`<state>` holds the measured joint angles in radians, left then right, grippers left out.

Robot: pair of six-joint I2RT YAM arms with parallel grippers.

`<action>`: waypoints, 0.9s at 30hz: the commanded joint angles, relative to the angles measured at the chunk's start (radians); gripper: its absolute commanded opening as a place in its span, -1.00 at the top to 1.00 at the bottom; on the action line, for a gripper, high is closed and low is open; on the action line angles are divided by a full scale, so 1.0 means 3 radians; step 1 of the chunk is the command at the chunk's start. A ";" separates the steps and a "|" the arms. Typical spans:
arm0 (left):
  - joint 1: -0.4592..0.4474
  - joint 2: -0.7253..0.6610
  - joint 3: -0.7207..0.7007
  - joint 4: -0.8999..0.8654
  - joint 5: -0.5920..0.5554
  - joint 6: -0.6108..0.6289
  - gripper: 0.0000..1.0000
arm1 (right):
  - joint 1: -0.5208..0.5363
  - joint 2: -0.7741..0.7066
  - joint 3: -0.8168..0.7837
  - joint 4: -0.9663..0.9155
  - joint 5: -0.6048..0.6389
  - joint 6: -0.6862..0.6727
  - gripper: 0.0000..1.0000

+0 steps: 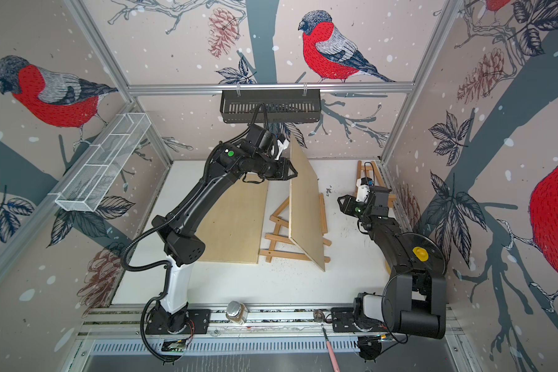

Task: Disassemble the easel
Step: Pick up the drawing board from the easel.

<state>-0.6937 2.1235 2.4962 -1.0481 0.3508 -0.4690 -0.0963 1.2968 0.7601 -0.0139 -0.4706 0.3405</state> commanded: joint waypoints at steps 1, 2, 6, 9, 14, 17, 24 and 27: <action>-0.0017 0.0086 0.0083 -0.0009 0.0050 -0.0044 0.19 | 0.0005 -0.0012 -0.0008 0.0057 -0.0057 -0.0026 0.03; -0.0019 0.0112 0.0103 -0.0018 0.0042 -0.0051 0.21 | 0.0006 -0.0013 -0.0008 0.0060 -0.0064 -0.0030 0.03; -0.0019 0.0162 0.0132 -0.0055 -0.0038 -0.0066 0.23 | 0.0004 -0.0017 -0.0015 0.0062 -0.0067 -0.0035 0.02; -0.0024 0.0177 0.0137 -0.0094 -0.0131 -0.0075 0.23 | 0.0007 -0.0017 -0.0013 0.0067 -0.0083 -0.0033 0.03; -0.0029 0.0172 0.0143 -0.0281 -0.0363 -0.0061 0.33 | 0.0008 -0.0006 -0.0018 0.0069 -0.0098 -0.0031 0.03; -0.0027 0.0157 0.0142 -0.0424 -0.0566 -0.0053 0.44 | 0.0019 0.0000 -0.0018 0.0072 -0.0093 -0.0035 0.03; -0.0029 0.0147 0.0138 -0.0657 -0.0838 -0.0026 0.68 | 0.0051 0.0029 -0.0013 0.0077 -0.0073 -0.0031 0.03; -0.0031 0.0152 0.0133 -0.0684 -0.0899 -0.0006 1.00 | 0.0075 0.0044 -0.0008 0.0072 -0.0059 -0.0037 0.02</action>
<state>-0.7044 2.1590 2.5427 -1.0954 0.1955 -0.5194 -0.0792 1.3052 0.7559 -0.0132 -0.4892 0.3374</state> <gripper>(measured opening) 0.065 0.489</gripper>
